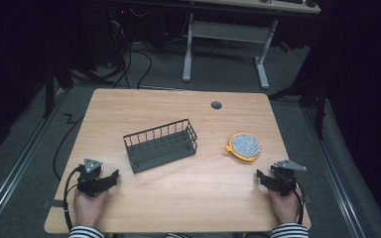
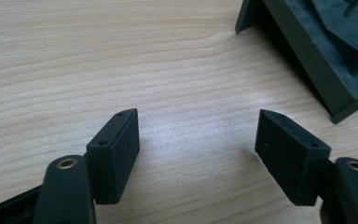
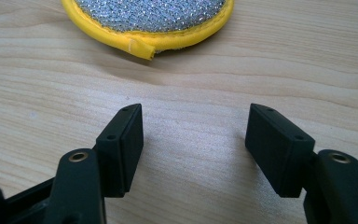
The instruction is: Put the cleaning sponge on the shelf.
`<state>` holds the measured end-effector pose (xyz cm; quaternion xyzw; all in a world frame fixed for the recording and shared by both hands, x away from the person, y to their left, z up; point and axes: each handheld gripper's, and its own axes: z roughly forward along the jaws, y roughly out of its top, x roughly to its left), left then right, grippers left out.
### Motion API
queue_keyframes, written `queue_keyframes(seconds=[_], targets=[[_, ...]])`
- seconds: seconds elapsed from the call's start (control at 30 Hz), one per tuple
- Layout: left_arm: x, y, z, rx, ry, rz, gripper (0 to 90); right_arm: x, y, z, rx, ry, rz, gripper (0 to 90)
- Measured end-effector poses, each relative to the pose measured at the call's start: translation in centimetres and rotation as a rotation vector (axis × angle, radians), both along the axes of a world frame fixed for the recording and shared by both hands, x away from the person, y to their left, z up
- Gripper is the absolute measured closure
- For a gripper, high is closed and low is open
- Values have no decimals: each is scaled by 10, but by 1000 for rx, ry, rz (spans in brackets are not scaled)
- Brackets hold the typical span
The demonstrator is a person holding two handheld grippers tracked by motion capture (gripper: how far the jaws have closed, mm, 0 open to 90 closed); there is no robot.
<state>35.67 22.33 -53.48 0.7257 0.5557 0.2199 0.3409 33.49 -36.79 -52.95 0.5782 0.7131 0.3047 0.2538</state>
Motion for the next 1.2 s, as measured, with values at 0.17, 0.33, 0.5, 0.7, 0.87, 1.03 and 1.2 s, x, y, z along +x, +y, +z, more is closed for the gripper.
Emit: queue_keyframes(seconds=[0.17, 0.33, 0.5, 0.7, 0.87, 1.03, 1.2], targets=[[-1, -1, 2, -4, 9, -1, 321, 0, 0, 0, 0, 0, 0, 371], [-2, -2, 11, -30, 14, -9, 322, 0, 0, 0, 2, 0, 1, 371], [-3, -1, 23, -68, 14, -4, 347, 0, 0, 0, 0, 0, -6, 370], [-5, -1, 44, -95, -6, -13, 363, 0, -1, 0, 7, -2, -6, 370], [-4, -3, 61, -122, -22, -34, 345, 0, -2, 0, 9, -4, -3, 370], [1, -2, 78, -153, -35, -43, 330, 0, -2, 0, 18, -1, -6, 369], [12, -8, 101, -130, -44, -67, 329, 0, -3, 0, 21, -1, -6, 368]])
